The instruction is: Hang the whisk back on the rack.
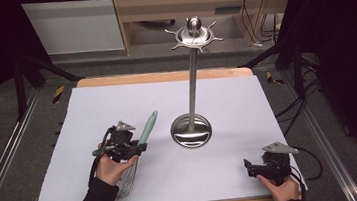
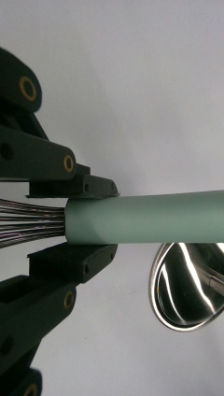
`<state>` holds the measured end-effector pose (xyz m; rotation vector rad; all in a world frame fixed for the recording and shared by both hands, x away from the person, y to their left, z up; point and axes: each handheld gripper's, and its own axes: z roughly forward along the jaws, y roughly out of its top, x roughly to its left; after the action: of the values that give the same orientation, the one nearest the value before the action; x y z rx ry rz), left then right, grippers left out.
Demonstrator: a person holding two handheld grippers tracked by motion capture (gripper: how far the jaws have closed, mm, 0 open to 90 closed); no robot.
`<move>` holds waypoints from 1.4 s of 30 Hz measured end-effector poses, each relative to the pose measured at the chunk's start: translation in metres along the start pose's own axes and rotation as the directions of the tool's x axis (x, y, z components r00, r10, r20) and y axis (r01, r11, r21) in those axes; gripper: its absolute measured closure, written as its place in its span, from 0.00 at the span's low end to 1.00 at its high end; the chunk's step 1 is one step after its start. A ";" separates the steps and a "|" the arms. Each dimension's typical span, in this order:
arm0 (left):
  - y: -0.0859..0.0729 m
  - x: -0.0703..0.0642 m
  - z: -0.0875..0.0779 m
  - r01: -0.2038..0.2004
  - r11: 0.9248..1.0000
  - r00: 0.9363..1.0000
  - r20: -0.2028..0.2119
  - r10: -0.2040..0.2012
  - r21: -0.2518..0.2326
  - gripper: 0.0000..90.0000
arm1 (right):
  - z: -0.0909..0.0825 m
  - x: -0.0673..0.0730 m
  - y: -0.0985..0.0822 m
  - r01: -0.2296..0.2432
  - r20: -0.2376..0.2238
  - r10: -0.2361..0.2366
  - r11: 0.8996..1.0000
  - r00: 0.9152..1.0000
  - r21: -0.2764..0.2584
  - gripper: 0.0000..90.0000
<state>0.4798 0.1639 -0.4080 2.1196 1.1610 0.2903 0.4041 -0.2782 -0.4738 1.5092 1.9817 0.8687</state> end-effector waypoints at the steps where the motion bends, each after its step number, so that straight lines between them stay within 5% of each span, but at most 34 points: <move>1: 0.000 0.000 -0.001 0.000 1.000 1.000 0.001 0.000 -0.004 0.77 | 0.000 -0.001 0.000 0.010 0.002 -0.010 1.000 1.000 -0.002 0.10; 25: -0.013 0.003 -0.031 -0.007 0.992 1.000 0.007 0.008 -0.128 0.77 | -0.002 0.001 0.000 0.006 -0.006 -0.006 1.000 1.000 -0.004 0.10; 42: -0.020 0.001 -0.055 -0.027 0.976 1.000 0.001 0.028 -0.217 0.77 | -0.003 0.003 -0.001 0.021 -0.010 -0.021 1.000 1.000 -0.008 0.10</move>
<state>0.4398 0.1974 -0.3807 1.9451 1.0480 0.4072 0.4008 -0.2761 -0.4725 1.4801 1.9952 0.8758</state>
